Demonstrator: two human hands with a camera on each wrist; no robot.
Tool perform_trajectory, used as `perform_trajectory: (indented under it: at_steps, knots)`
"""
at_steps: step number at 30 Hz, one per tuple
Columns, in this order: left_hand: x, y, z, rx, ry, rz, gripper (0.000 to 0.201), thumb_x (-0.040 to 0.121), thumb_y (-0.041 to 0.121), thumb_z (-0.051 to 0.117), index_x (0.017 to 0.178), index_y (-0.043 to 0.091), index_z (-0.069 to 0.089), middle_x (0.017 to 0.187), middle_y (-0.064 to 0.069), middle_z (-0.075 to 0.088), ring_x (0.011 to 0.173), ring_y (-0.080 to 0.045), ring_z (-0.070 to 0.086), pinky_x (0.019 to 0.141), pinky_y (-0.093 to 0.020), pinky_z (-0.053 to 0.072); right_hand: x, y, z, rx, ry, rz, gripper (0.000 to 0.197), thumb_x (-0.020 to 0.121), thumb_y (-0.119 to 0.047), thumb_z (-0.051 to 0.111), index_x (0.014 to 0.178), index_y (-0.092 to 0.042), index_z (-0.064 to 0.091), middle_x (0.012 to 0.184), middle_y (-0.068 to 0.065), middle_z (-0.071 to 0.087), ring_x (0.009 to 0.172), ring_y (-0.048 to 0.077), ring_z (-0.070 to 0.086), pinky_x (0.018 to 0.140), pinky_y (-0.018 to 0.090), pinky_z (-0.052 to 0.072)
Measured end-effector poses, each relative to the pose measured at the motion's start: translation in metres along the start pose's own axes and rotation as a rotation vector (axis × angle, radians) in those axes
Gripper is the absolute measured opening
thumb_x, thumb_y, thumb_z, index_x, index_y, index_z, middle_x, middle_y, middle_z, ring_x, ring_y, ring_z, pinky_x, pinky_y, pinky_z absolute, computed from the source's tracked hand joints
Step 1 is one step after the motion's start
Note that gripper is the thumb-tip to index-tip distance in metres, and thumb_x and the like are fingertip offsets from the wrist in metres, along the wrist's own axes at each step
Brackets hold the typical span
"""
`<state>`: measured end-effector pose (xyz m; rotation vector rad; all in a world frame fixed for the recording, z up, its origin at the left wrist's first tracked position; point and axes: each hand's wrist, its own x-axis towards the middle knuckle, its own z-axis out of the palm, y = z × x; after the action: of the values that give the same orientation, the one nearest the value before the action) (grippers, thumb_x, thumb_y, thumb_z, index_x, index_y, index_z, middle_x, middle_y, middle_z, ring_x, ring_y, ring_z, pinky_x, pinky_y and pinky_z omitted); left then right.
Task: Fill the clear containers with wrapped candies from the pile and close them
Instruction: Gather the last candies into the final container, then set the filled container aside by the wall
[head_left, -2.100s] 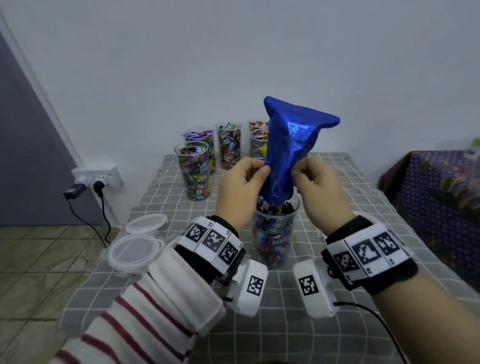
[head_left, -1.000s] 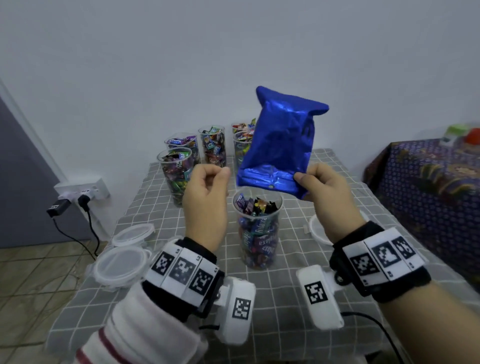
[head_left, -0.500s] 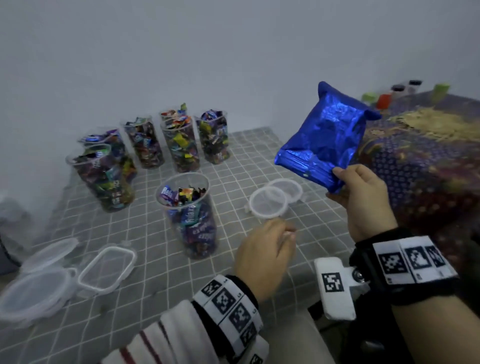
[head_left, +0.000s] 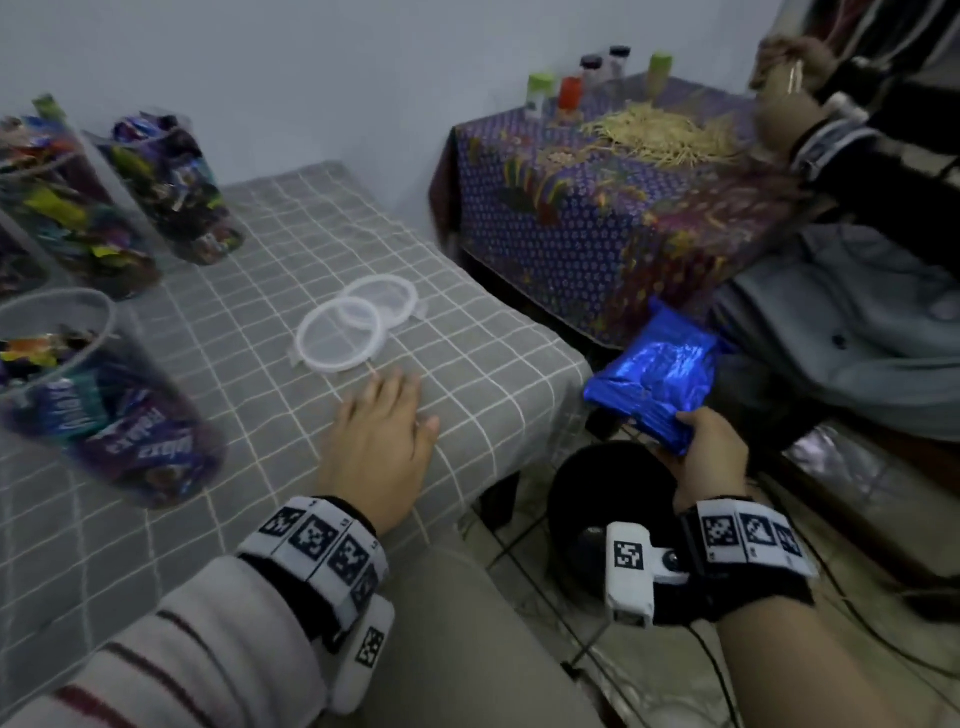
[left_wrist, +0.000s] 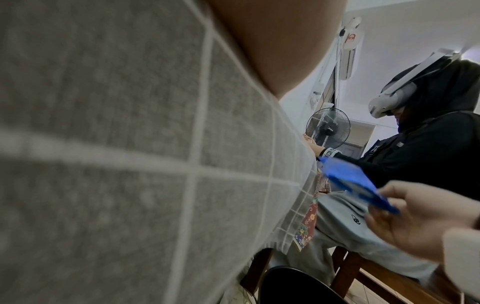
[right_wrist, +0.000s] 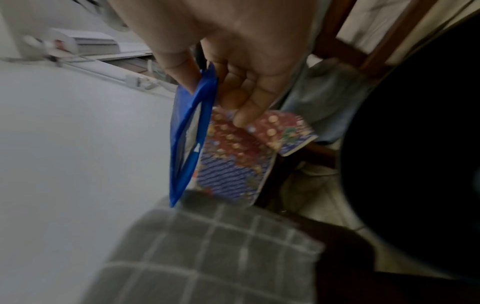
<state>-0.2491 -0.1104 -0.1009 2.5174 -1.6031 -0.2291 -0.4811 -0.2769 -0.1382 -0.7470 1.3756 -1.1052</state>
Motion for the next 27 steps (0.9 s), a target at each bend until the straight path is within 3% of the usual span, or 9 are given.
perform_trajectory:
  at_steps: [5, 8, 10, 14, 18, 21, 23, 25, 27]
  knots:
    - [-0.001, 0.001, 0.003, 0.012, 0.028, 0.003, 0.056, 0.101, 0.040, 0.016, 0.150, 0.013, 0.019, 0.158, -0.004, 0.016, 0.145, -0.020, 0.012, 0.117, -0.039, 0.008, 0.026, 0.055, -0.045, -0.256, 0.067, 0.200, 0.022, 0.096, -0.008, 0.041, 0.075, -0.015, 0.043, 0.077, 0.006, 0.043, 0.061, 0.015, 0.045, 0.054, 0.026, 0.047]
    - [-0.002, 0.001, 0.003, 0.013, 0.023, 0.000, 0.056, 0.101, 0.040, 0.015, 0.150, 0.014, 0.018, 0.159, -0.003, 0.015, 0.146, -0.020, 0.011, 0.118, -0.039, 0.008, 0.031, 0.092, -0.064, -0.447, 0.057, 0.358, 0.014, 0.095, -0.012, 0.046, 0.094, 0.000, 0.053, 0.087, 0.016, 0.049, 0.065, 0.027, 0.049, 0.065, 0.040, 0.046]
    - [-0.002, 0.001, 0.002, 0.008, 0.025, -0.004, 0.057, 0.100, 0.042, 0.013, 0.150, 0.014, 0.018, 0.159, -0.003, 0.014, 0.146, -0.020, 0.010, 0.118, -0.039, 0.007, 0.032, 0.111, -0.074, -0.512, 0.090, 0.429, 0.027, 0.090, -0.015, 0.054, 0.087, 0.011, 0.057, 0.074, 0.020, 0.054, 0.066, 0.033, 0.052, 0.064, 0.043, 0.045]
    - [-0.003, 0.002, 0.000, -0.027, 0.026, -0.010, 0.056, 0.101, 0.041, 0.018, 0.151, 0.015, 0.016, 0.159, -0.001, 0.012, 0.147, -0.018, 0.007, 0.118, -0.036, 0.004, 0.037, 0.116, -0.074, -0.492, 0.107, 0.479, 0.028, 0.091, -0.009, 0.053, 0.068, 0.005, 0.053, 0.064, 0.016, 0.050, 0.054, 0.026, 0.045, 0.052, 0.034, 0.037]
    - [-0.005, 0.003, -0.002, -0.069, 0.026, -0.012, 0.056, 0.101, 0.041, 0.023, 0.151, 0.017, 0.015, 0.160, 0.000, 0.009, 0.147, -0.016, 0.004, 0.117, -0.033, 0.000, 0.050, 0.098, -0.054, -0.447, 0.077, 0.375, 0.024, 0.093, -0.012, 0.046, 0.071, -0.002, 0.049, 0.064, 0.013, 0.048, 0.052, 0.023, 0.044, 0.052, 0.029, 0.037]
    - [-0.007, 0.002, -0.003, -0.085, 0.029, -0.007, 0.056, 0.101, 0.041, 0.023, 0.151, 0.017, 0.015, 0.160, 0.000, 0.009, 0.147, -0.015, 0.004, 0.118, -0.033, -0.001, 0.046, 0.063, -0.022, -0.350, 0.032, 0.210, 0.022, 0.092, -0.007, 0.045, 0.071, -0.005, 0.050, 0.068, 0.014, 0.051, 0.054, 0.024, 0.047, 0.052, 0.030, 0.041]
    - [-0.007, 0.000, -0.003, -0.093, 0.030, -0.008, 0.056, 0.101, 0.042, 0.022, 0.151, 0.018, 0.014, 0.160, 0.001, 0.008, 0.147, -0.015, 0.003, 0.118, -0.033, -0.001, 0.030, 0.030, 0.007, -0.245, -0.053, 0.073, 0.024, 0.091, -0.003, 0.045, 0.069, -0.008, 0.050, 0.065, 0.012, 0.050, 0.049, 0.020, 0.051, 0.048, 0.028, 0.045]
    - [-0.007, -0.002, -0.003, -0.093, 0.025, -0.013, 0.056, 0.101, 0.043, 0.022, 0.151, 0.019, 0.013, 0.160, 0.002, 0.008, 0.147, -0.015, 0.003, 0.119, -0.033, 0.000, 0.006, -0.004, 0.035, -0.193, -0.165, -0.073, 0.023, 0.090, -0.002, 0.046, 0.069, -0.009, 0.051, 0.061, 0.009, 0.049, 0.042, 0.013, 0.050, 0.042, 0.020, 0.046]
    - [-0.007, -0.003, -0.003, -0.082, 0.026, -0.017, 0.057, 0.101, 0.044, 0.020, 0.151, 0.020, 0.012, 0.160, 0.002, 0.008, 0.147, -0.015, 0.003, 0.119, -0.034, 0.001, -0.019, -0.033, 0.064, -0.213, -0.284, -0.219, 0.022, 0.090, -0.004, 0.047, 0.071, -0.011, 0.053, 0.062, 0.007, 0.051, 0.049, 0.014, 0.049, 0.047, 0.022, 0.046]
